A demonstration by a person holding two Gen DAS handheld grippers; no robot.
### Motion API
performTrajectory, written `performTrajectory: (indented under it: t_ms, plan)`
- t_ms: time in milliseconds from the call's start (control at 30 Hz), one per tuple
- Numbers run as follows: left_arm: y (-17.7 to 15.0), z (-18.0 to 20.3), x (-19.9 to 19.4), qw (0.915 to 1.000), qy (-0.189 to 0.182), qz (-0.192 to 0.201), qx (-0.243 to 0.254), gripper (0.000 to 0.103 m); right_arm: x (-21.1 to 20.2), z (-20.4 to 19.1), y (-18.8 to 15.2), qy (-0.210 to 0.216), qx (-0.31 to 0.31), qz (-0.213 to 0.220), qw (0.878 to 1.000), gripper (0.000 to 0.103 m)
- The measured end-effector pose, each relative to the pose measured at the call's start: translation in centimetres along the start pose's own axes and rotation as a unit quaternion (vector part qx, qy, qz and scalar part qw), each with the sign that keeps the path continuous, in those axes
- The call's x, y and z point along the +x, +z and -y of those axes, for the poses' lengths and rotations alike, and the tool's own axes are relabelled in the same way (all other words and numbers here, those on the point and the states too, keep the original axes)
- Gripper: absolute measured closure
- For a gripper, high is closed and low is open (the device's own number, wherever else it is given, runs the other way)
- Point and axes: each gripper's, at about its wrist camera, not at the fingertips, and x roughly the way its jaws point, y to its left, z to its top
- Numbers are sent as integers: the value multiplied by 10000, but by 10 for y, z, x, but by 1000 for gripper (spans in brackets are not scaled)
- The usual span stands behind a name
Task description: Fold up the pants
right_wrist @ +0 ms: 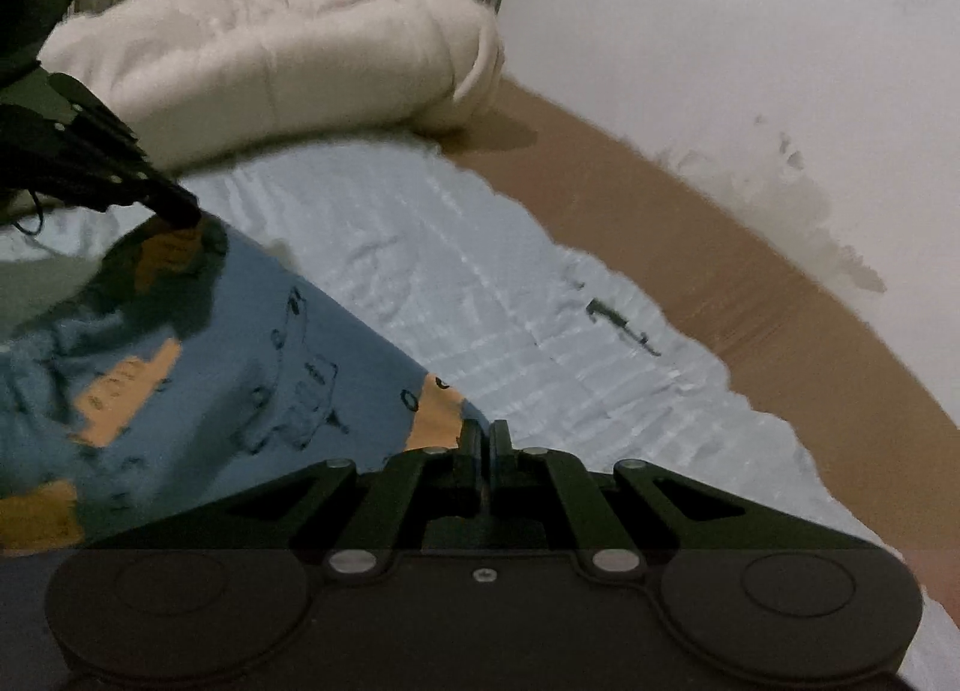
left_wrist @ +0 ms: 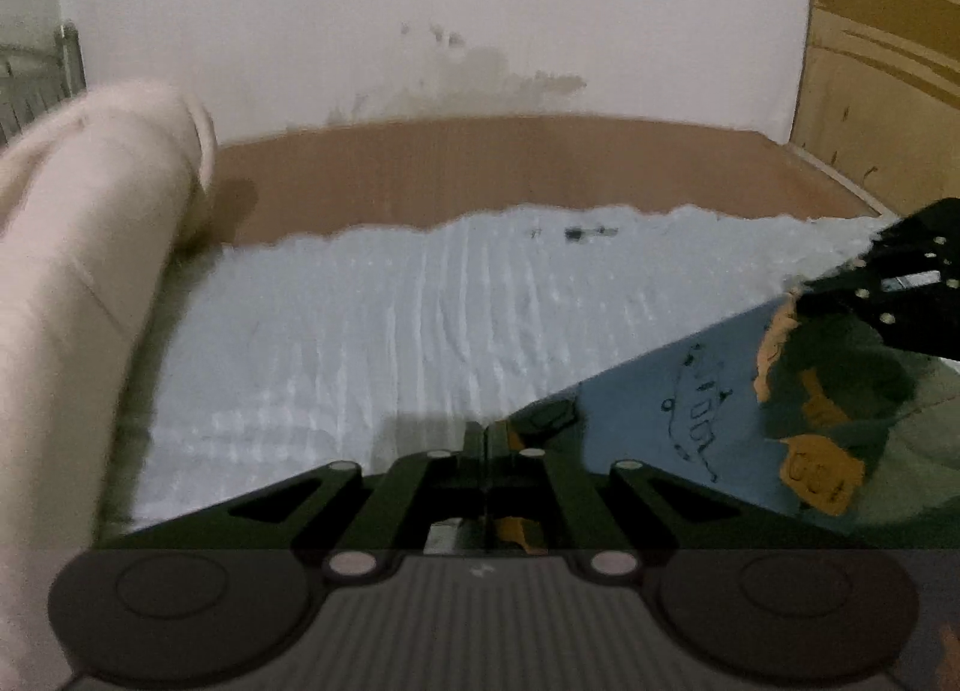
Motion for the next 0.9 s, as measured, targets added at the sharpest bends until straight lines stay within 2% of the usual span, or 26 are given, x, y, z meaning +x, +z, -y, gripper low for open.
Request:
performTrajectory:
  t_ms: [200,267,400,533,667,900]
  plan:
    - [-12,38,-66,9971,142,619,426,103,-87,-36,-25,-289,238,435,9984,103]
    - [-21,48,-84,9963,115,706,475,103,-113,-52,-38,-325,305,492,9978,103]
    - [-43,62,-116,9978,-168,601,229,103,-154,-84,-68,-435,465,551,9965,103]
    - [-69,77,-139,9973,-160,631,336,103,-176,-115,-94,-496,665,512,9952,103]
    - [-101,94,-148,9974,-84,507,500,103,-185,-139,-120,-564,926,420,9932,103]
    - [-154,98,-143,9999,-37,72,108,103,-190,-183,-153,-722,1051,320,9913,103]
